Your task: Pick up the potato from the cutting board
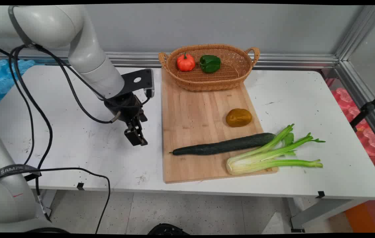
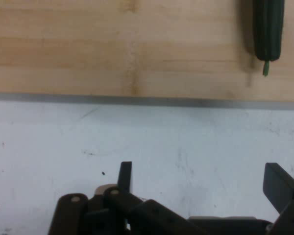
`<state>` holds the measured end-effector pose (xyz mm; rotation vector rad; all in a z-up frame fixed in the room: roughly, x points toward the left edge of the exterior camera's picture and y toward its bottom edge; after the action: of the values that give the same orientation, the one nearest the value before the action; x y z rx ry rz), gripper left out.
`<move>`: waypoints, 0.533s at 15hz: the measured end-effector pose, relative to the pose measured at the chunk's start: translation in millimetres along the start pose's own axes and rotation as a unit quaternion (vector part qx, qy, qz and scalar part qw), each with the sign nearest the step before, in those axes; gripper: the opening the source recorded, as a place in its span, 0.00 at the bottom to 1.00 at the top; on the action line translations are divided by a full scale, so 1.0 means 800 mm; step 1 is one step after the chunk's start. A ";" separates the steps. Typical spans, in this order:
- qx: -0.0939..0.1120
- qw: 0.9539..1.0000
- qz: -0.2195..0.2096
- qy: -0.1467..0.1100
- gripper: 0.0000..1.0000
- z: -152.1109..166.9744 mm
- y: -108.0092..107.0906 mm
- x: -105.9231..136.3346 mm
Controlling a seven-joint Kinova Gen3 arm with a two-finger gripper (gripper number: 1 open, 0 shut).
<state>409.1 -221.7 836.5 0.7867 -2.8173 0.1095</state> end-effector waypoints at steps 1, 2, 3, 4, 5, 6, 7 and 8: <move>0.001 1.000 -0.002 0.004 1.00 0.000 -0.001 0.004; 0.003 1.000 -0.003 0.010 1.00 0.000 -0.003 0.010; 0.005 1.000 -0.004 0.014 1.00 0.000 -0.005 0.015; 0.007 1.000 -0.005 0.023 1.00 0.000 -0.008 0.025; 0.008 1.000 -0.005 0.028 1.00 0.000 -0.010 0.032; 0.011 0.999 -0.006 0.038 1.00 -0.001 -0.014 0.045; 0.012 0.999 -0.007 0.045 1.00 -0.001 -0.017 0.053; 0.015 0.998 -0.010 0.057 1.00 -0.003 -0.022 0.068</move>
<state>373.8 -263.9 851.2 0.7880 -2.7068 0.1870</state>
